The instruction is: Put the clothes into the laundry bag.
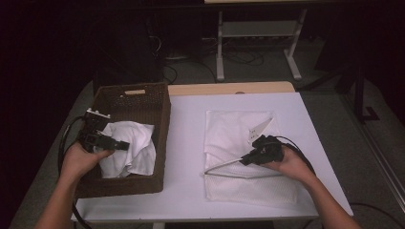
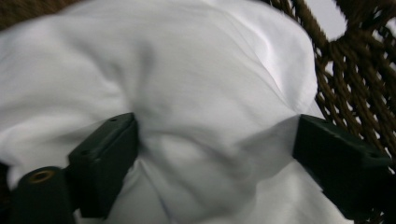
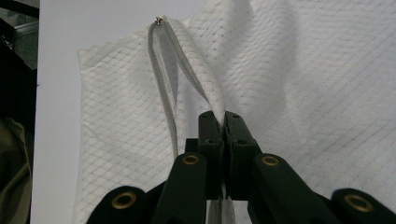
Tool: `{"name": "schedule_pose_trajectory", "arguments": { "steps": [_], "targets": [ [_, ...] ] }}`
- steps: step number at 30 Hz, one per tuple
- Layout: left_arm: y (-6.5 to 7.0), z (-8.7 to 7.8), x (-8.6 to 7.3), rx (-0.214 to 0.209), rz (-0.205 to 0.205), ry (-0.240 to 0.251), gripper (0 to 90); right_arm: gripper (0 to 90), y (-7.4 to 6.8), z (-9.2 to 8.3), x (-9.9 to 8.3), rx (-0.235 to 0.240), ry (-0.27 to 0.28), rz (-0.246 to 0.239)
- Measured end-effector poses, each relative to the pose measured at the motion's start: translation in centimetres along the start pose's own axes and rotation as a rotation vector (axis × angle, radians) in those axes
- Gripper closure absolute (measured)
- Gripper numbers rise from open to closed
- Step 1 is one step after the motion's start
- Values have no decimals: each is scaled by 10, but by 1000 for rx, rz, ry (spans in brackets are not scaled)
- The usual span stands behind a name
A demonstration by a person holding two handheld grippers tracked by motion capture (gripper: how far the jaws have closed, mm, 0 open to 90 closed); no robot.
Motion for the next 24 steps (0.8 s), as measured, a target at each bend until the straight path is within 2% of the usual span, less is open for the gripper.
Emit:
{"name": "schedule_pose_trajectory", "arguments": {
  "steps": [2,3,6,10,15,18,24],
  "targets": [
    [2,8,1,19,17,-66,116,867,1,0,0,-4,1,-1],
    [4,10,2,32,26,-82,116,867,1,-1,0,-4,2,1],
    [4,19,4,39,34,-115,117,867,1,-2,0,-7,9,3],
    [-2,35,-1,146,61,-204,126,867,2,-3,0,-12,10,6],
    [-8,40,-1,171,56,-210,139,867,2,-4,0,-18,12,8],
    [-12,40,-2,178,60,-195,172,867,2,-3,1,-23,14,5],
    [-21,36,-6,185,63,-136,330,866,1,-4,2,-32,16,5]
  ]
}}
Point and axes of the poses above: each handheld gripper's, and its own axes: z roughly forward along the jaws, x roughly out of its top, y roughly to its right, the point moved 4 cm from there along z, roughly forward along the jaws, and after that the axes turned 12 degrees about -x, right-handed, at the moved point
